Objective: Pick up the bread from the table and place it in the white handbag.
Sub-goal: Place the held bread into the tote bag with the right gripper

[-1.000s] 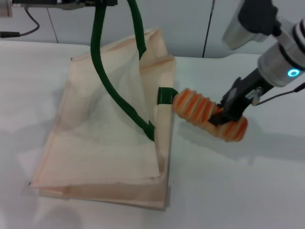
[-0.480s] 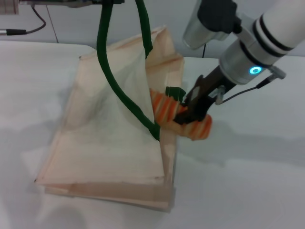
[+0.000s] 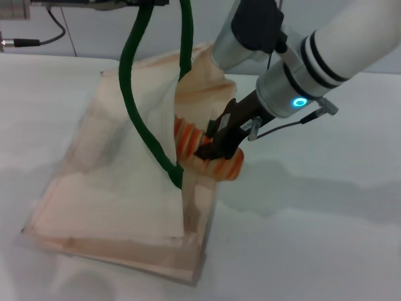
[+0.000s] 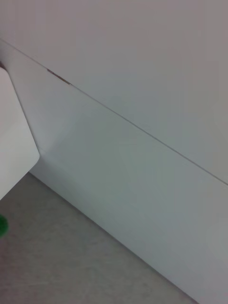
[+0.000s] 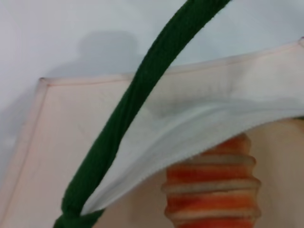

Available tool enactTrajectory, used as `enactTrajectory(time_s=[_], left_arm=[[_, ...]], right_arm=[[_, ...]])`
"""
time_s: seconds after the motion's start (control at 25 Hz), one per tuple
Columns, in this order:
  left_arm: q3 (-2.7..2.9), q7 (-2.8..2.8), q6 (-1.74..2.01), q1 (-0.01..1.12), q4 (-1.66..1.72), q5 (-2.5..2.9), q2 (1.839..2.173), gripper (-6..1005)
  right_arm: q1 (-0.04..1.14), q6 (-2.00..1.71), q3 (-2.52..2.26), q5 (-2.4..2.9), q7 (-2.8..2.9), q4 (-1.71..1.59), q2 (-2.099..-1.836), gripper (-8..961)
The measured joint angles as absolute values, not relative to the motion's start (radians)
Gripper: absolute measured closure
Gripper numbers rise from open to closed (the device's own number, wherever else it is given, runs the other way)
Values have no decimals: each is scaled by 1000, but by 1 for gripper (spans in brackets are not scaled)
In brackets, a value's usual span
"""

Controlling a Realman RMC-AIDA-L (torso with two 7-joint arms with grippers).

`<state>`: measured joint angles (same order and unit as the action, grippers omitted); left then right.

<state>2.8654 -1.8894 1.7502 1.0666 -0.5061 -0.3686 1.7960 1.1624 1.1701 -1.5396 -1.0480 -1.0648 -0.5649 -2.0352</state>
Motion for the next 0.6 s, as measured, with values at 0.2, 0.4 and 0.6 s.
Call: enactTrajectory(time_s=[0.2,0.4,0.6], left_arm=[[2865,-1887,1749,1067,-506,-373,1798,826],[2865,-1887,1749,1064,-506,-376,1798,824],[2865,-1887,1749,1069,-505,-379,1799,822]], right_arm=[[1154,1111,-1580,-1106,-1059,-544,-2036,714],[1152,1061,-1583,-1141,-1058,-519,-2036,714],[1152,1049,-1585,-1142,-1058,-506,-2040,719]])
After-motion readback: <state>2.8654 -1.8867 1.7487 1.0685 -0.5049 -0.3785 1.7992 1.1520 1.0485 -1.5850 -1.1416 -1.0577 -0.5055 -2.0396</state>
